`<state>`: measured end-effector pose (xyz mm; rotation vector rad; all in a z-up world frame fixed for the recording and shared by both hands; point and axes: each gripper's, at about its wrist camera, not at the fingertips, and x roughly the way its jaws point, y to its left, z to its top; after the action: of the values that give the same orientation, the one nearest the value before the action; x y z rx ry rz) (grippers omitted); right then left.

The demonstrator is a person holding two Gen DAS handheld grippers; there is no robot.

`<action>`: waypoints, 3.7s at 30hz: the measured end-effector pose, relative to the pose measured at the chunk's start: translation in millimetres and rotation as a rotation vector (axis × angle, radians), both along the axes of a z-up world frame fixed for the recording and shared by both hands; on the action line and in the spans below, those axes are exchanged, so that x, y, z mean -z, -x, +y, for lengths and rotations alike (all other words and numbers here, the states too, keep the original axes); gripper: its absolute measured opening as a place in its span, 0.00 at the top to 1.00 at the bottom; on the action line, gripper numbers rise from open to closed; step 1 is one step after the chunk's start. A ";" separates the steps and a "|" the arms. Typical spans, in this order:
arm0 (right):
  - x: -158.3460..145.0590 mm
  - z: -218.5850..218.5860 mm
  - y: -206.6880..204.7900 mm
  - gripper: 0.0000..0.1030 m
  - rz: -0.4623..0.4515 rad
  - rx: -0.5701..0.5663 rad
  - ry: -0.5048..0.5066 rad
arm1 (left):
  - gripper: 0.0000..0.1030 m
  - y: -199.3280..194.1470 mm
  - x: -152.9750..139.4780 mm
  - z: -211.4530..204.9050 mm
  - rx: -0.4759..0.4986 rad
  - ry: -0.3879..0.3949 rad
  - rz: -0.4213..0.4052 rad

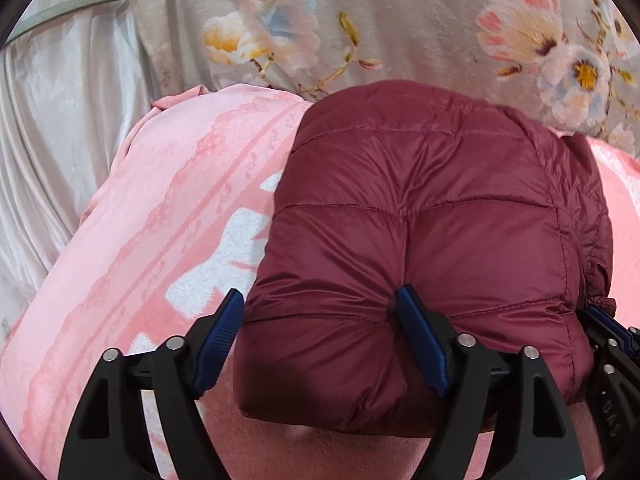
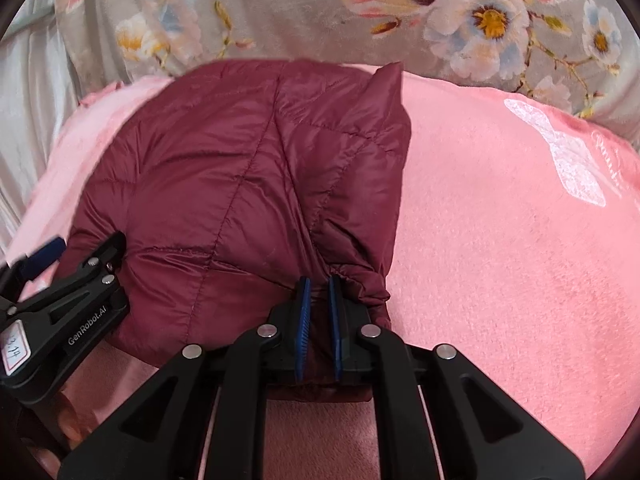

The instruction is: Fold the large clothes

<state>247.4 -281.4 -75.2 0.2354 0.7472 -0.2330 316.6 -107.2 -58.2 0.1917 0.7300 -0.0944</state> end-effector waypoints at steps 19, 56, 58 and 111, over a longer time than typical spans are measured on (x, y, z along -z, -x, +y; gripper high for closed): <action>-16.3 51.2 128.2 0.16 -0.038 0.084 0.118 | 0.19 113.7 -9.2 25.3 0.044 -0.010 -0.033; -11.5 59.1 151.8 0.12 -0.009 0.090 0.121 | 0.19 148.7 -7.5 35.3 -0.001 -0.043 -0.032; -11.4 59.6 151.8 0.12 -0.010 0.091 0.122 | 0.19 148.6 -7.5 35.4 -0.001 -0.042 -0.032; -14.5 56.7 156.6 0.12 -0.034 0.112 0.117 | 0.22 148.9 -4.8 32.8 0.051 -0.004 -0.011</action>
<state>90.8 -224.7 -60.7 0.1699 0.6850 -0.3769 167.7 -74.4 -53.3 0.2148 0.7149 -0.1404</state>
